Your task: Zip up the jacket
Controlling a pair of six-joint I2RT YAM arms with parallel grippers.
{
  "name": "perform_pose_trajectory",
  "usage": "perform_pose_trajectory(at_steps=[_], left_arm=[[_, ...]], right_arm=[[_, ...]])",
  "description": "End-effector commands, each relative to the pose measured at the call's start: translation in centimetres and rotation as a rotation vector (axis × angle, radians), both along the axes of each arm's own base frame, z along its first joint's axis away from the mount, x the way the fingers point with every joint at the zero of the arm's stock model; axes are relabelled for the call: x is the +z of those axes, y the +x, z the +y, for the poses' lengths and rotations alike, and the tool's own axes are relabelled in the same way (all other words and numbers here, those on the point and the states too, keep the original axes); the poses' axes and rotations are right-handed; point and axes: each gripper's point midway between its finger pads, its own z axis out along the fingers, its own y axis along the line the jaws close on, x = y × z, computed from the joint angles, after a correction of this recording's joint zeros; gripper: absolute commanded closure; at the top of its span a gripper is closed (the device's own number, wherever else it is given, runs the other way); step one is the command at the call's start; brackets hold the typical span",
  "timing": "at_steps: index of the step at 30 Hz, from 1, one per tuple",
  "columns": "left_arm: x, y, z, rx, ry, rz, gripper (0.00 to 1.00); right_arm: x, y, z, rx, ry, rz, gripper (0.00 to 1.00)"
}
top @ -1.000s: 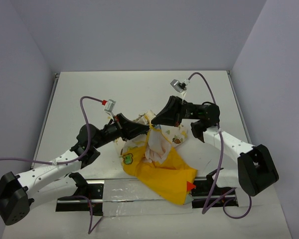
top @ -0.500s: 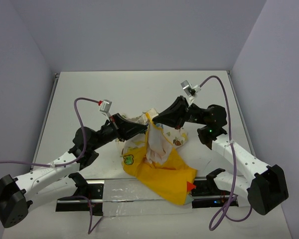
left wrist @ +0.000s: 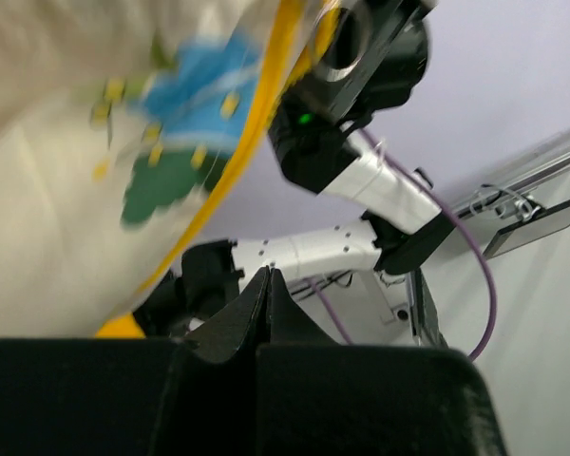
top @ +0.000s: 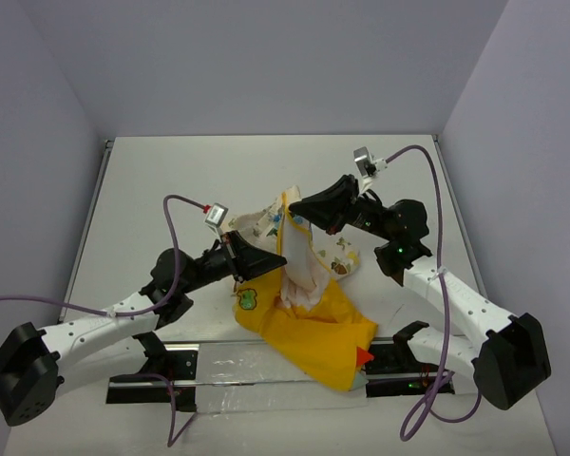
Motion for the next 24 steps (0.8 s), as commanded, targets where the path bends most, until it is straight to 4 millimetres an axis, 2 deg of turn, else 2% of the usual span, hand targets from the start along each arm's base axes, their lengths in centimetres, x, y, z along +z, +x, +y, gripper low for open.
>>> perform_pose_trajectory(at_steps=[1,5,8,13,15,17,20,23,24], left_arm=[[-2.1,-1.1,-1.0,-0.066,0.046,0.043,1.00],[-2.9,-1.0,-1.4,-0.065,0.058,0.069,1.00],[-2.6,-1.0,-1.4,-0.063,0.045,0.059,1.00],[-0.3,-0.7,-0.6,-0.010,0.014,0.002,1.00],[1.9,-0.5,0.0,0.027,-0.011,-0.032,0.98],[2.8,0.4,0.5,0.094,-0.004,-0.045,0.85],[5.0,1.2,1.1,0.167,0.022,-0.102,0.51],[5.5,2.4,1.3,0.237,0.094,-0.132,0.34],[5.2,2.8,1.3,0.255,0.122,-0.137,0.32]], right_arm=[[6.1,1.1,-1.8,-0.154,0.157,-0.146,1.00],[7.1,0.6,-2.1,-0.157,0.175,-0.167,1.00],[7.4,0.4,-2.1,-0.149,0.164,-0.183,1.00],[6.7,0.2,-2.1,-0.145,0.144,-0.180,1.00],[6.4,0.0,-2.2,-0.151,0.140,-0.177,1.00],[6.2,0.0,-2.2,-0.153,0.136,-0.175,1.00],[5.8,-0.2,-2.2,-0.151,0.117,-0.174,1.00],[5.2,-0.3,-2.3,-0.155,0.094,-0.172,1.00],[4.8,-0.4,-2.2,-0.151,0.081,-0.169,1.00]])
